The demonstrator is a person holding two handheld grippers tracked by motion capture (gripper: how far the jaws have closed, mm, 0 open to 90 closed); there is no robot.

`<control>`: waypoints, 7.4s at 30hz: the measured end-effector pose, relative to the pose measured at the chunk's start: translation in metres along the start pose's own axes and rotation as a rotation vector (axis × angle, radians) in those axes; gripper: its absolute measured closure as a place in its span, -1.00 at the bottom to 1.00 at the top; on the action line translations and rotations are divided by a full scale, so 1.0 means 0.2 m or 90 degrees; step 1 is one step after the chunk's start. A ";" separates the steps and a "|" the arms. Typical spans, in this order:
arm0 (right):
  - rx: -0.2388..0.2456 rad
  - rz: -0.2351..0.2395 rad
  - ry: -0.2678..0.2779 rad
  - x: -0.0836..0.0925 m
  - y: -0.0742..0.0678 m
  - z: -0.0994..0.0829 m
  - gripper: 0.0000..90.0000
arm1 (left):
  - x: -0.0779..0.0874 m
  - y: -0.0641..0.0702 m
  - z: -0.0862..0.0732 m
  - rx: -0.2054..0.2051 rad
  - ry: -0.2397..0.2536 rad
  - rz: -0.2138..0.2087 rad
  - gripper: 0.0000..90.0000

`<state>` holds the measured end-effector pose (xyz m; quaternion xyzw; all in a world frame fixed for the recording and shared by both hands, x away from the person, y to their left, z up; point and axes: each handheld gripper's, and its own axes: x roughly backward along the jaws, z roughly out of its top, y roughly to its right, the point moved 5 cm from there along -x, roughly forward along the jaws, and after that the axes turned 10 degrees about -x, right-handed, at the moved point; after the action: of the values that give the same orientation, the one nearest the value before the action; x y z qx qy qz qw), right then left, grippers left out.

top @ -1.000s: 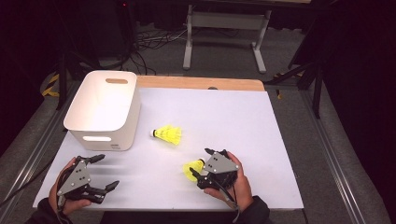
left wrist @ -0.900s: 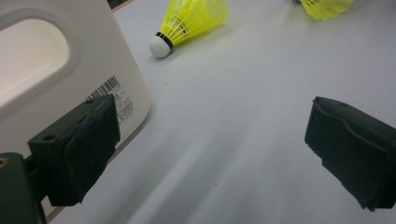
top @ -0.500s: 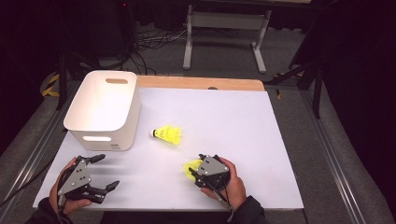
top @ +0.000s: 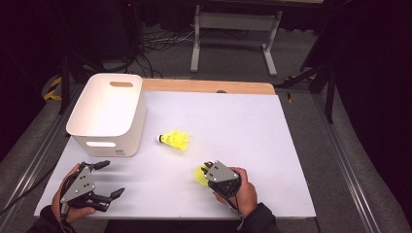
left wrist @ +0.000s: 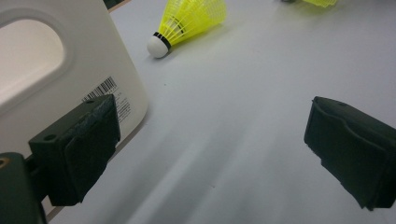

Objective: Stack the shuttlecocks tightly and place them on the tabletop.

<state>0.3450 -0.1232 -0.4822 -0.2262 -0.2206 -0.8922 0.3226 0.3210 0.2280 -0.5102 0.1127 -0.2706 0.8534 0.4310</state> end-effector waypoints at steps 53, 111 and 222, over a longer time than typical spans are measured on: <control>-0.179 0.127 -0.050 -0.11 0.33 -0.19 0.36 | -0.01 0.00 0.00 0.000 -0.003 -0.007 -0.91; -0.129 0.052 -0.129 -0.03 0.35 -0.23 -0.21 | 0.00 0.00 0.00 0.004 -0.007 -0.002 -0.90; -0.218 0.120 0.022 0.18 0.30 -0.20 0.22 | -0.02 0.00 0.00 0.000 -0.020 0.003 -0.87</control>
<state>0.3510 -0.2041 -0.4804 -0.2818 -0.0380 -0.8864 0.3653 0.3240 0.2248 -0.5123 0.1257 -0.2775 0.8526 0.4245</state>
